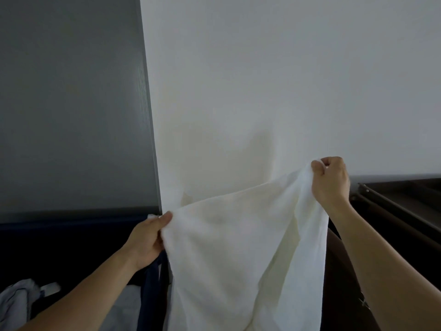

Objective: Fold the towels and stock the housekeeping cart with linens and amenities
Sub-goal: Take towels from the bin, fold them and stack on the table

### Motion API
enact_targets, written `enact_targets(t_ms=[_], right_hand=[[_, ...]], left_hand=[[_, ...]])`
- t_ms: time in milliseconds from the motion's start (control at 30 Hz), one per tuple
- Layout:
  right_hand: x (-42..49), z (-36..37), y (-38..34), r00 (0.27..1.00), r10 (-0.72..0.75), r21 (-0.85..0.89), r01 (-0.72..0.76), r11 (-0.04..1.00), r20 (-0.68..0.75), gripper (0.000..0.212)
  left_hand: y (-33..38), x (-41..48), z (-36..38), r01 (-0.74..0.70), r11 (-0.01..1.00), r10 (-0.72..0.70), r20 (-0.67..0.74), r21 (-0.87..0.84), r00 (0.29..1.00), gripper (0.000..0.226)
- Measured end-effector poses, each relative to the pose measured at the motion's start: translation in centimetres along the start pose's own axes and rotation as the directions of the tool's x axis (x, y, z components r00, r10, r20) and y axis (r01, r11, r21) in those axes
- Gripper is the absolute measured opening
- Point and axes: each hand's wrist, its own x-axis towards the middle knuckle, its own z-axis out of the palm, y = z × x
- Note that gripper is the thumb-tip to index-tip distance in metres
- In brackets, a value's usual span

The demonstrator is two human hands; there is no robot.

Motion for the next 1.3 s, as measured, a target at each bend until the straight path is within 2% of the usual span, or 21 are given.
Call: enact_targets(t_ms=[100, 200, 333, 433, 533, 767, 833, 933, 1000, 1067, 1133, 1167, 1200, 1233, 1300], right_hand=[[-3.2, 1.8, -0.9, 0.99, -0.139, -0.021, 0.14, 0.99, 0.036, 0.021], [-7.9, 3.9, -2.4, 0.962, -0.253, 0.043, 0.25, 0.967, 0.103, 0.013], [-12.2, 5.6, -2.9, 0.938, -0.255, 0.033, 0.254, 0.967, 0.233, 0.012], [-13.4, 6.0, -2.3, 0.94, -0.227, 0.081, 0.213, 0.974, 0.257, 0.014], [-14.3, 6.1, -1.9, 0.944, -0.193, 0.152, 0.157, 0.976, 0.269, 0.015], [-16.0, 7.0, -2.0, 0.939, -0.196, 0.237, 0.129, 0.963, 0.283, 0.015], [-16.4, 7.2, -2.0, 0.932, -0.211, 0.246, 0.14, 0.959, 0.294, 0.01], [-17.3, 7.5, -1.6, 0.899, -0.277, 0.203, 0.217, 0.955, 0.339, 0.018], [-17.5, 7.5, -1.4, 0.871, -0.309, 0.232, 0.234, 0.944, 0.381, 0.021], [-17.1, 6.9, -1.3, 0.854, -0.307, 0.299, 0.19, 0.935, 0.419, 0.023], [-15.8, 5.9, -1.6, 0.847, -0.232, 0.441, -0.004, 0.897, 0.479, 0.041], [-14.9, 5.2, -1.9, 0.834, -0.197, 0.522, -0.122, 0.844, 0.515, 0.047], [-13.9, 4.6, -2.0, 0.833, -0.183, 0.569, -0.18, 0.803, 0.522, 0.05], [-12.7, 3.8, -2.0, 0.848, -0.19, 0.596, -0.172, 0.785, 0.495, 0.049], [-10.1, 2.1, -2.2, 0.869, -0.266, 0.581, -0.03, 0.813, 0.417, 0.039]], left_hand=[[2.2, -0.2, 5.9, -0.055, 0.998, 0.055, 0.004, 0.032, 0.998, 0.034], [2.3, -0.9, 11.7, -0.1, 0.988, 0.104, -0.028, 0.119, 0.994, 0.022], [-0.1, -2.2, 14.7, -0.187, 0.949, 0.18, 0.052, 0.252, 0.982, 0.033], [-1.3, -2.4, 14.7, -0.272, 0.892, 0.275, 0.045, 0.36, 0.96, 0.035], [-2.2, -2.8, 14.4, -0.305, 0.857, 0.305, 0.069, 0.416, 0.95, 0.038], [-2.9, -2.9, 13.9, -0.254, 0.923, 0.265, 0.001, 0.289, 0.964, 0.037], [-3.1, -3.0, 13.8, -0.207, 0.961, 0.213, -0.013, 0.186, 0.977, 0.041], [-3.0, -3.1, 13.8, -0.1, 0.995, 0.099, 0.057, 0.012, 0.993, 0.029], [-2.8, -3.1, 13.4, -0.122, 0.992, 0.118, 0.159, 0.021, 0.98, 0.029], [-2.3, -3.1, 12.8, -0.166, 0.986, 0.156, 0.252, 0.018, 0.955, 0.029], [-1.6, -3.1, 12.4, -0.136, 0.991, 0.135, 0.318, -0.018, 0.938, 0.036], [-1.2, -3.1, 12.2, -0.127, 0.992, 0.126, 0.329, -0.02, 0.936, 0.042], [-0.6, -3.2, 12.2, -0.13, 0.991, 0.126, 0.329, -0.008, 0.936, 0.045], [0.1, -3.2, 12.2, -0.147, 0.989, 0.136, 0.32, 0.012, 0.938, 0.046], [2.2, -3.2, 12.3, -0.217, 0.974, 0.187, 0.309, 0.064, 0.933, 0.041]])
